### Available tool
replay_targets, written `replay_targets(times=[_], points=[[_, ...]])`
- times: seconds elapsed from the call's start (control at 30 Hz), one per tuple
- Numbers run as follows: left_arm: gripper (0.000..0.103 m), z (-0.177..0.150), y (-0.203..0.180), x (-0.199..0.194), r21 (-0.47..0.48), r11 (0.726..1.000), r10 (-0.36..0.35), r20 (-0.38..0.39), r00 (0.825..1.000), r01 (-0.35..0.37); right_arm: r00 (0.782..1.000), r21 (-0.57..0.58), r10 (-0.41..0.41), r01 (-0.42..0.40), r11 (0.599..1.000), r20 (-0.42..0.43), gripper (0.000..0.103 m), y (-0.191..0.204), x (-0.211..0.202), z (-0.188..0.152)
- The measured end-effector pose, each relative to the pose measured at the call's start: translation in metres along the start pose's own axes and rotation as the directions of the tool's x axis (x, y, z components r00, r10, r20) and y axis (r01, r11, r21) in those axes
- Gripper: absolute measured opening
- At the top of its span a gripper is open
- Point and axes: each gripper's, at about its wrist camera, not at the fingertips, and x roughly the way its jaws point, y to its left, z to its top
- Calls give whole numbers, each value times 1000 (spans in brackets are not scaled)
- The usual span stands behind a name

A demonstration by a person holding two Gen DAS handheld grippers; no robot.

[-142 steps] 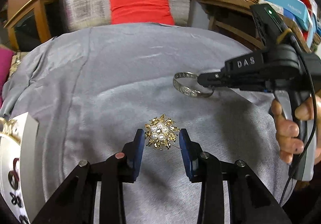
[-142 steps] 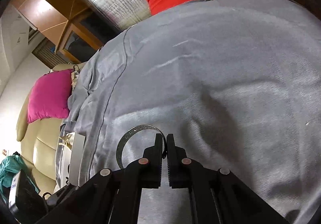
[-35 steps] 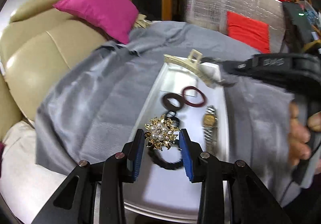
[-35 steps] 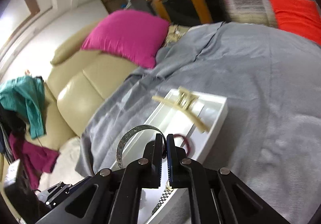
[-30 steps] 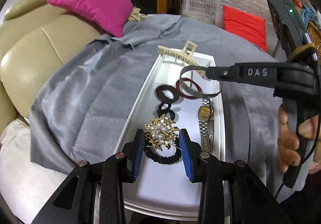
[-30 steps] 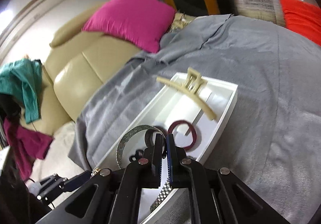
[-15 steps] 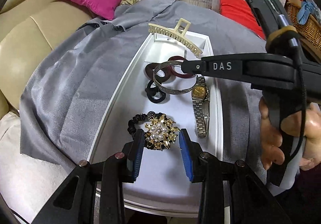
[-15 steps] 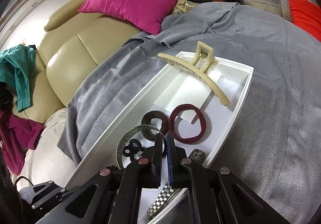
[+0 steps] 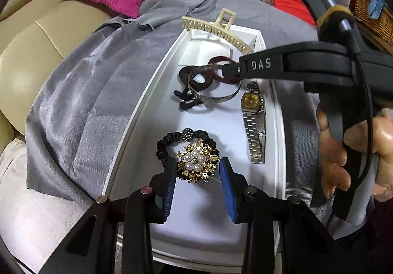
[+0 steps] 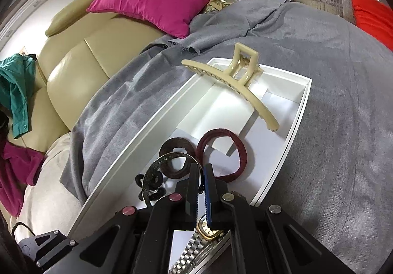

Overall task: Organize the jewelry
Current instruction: 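Lower the brooch onto the scrunchie with the left tool while the right tool releases the bangle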

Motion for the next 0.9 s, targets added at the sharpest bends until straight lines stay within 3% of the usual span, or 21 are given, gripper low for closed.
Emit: replay_targets(times=[0.9], points=[[38,-1,-2,8,4,1000,24,-14,1000,-24,1000,22,15,-15,1000,-13,6,-4,1,4]])
